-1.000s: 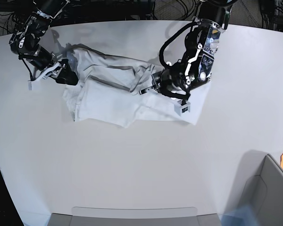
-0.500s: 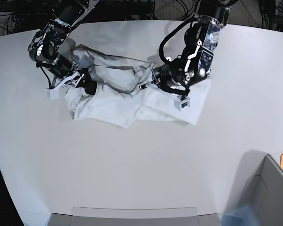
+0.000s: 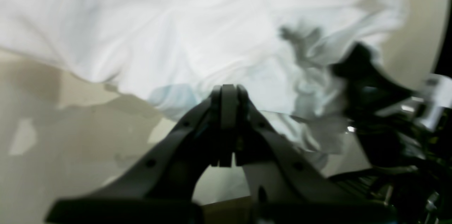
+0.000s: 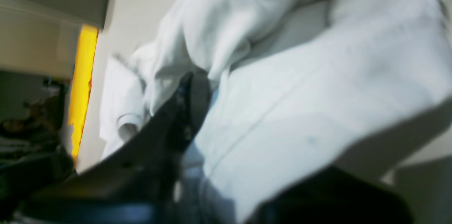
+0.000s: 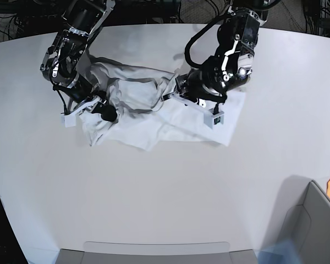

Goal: Fold the T-shirt properly
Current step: 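Lift the end with the right gripper and fold it over toward the left gripper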

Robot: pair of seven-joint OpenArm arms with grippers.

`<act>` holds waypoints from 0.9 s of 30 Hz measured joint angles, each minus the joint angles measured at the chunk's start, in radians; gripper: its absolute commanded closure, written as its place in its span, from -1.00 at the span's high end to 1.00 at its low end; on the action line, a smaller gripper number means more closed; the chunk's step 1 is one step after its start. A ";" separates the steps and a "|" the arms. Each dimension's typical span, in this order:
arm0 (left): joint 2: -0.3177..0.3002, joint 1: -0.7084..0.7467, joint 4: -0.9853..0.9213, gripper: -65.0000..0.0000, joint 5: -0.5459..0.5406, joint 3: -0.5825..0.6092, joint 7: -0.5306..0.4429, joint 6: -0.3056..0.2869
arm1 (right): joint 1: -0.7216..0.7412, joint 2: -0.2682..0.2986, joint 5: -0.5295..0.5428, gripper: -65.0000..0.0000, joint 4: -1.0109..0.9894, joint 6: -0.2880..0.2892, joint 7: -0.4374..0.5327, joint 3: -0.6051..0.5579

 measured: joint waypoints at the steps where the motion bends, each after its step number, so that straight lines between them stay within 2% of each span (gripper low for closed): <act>1: 0.000 -0.003 -0.005 -1.00 0.003 0.000 -0.001 0.000 | 0.002 0.027 -0.006 -1.00 -0.003 -0.032 0.004 -0.016; 5: -0.001 0.002 -0.013 -1.00 0.006 -0.064 0.002 0.001 | 0.028 0.136 -0.006 -1.00 -0.002 -0.170 0.059 -0.072; 8: 0.000 0.006 -0.014 -1.00 0.011 -0.106 -0.001 0.001 | 0.054 0.238 -0.008 -1.00 0.002 -0.323 0.091 -0.158; 14: -0.001 0.027 -0.014 -1.00 0.008 -0.132 0.000 0.001 | 0.096 0.416 -0.007 -1.00 0.024 -0.551 0.142 -0.470; 18: -0.040 0.031 -0.015 -1.00 0.004 -0.132 0.000 0.000 | 0.102 0.454 -0.014 -1.00 0.124 -0.696 0.156 -0.644; 21: -0.067 0.045 -0.015 -1.00 0.008 -0.133 0.000 0.001 | 0.114 0.455 -0.015 -1.00 0.219 -0.760 0.156 -0.757; 25: -0.069 0.042 -0.015 -1.00 0.006 -0.133 0.000 0.001 | 0.126 0.446 -0.087 -1.00 0.320 -0.813 0.145 -0.885; 27: -0.069 0.042 -0.015 -1.00 0.008 -0.133 0.000 0.001 | 0.128 0.435 -0.161 -1.00 0.360 -0.826 0.141 -0.946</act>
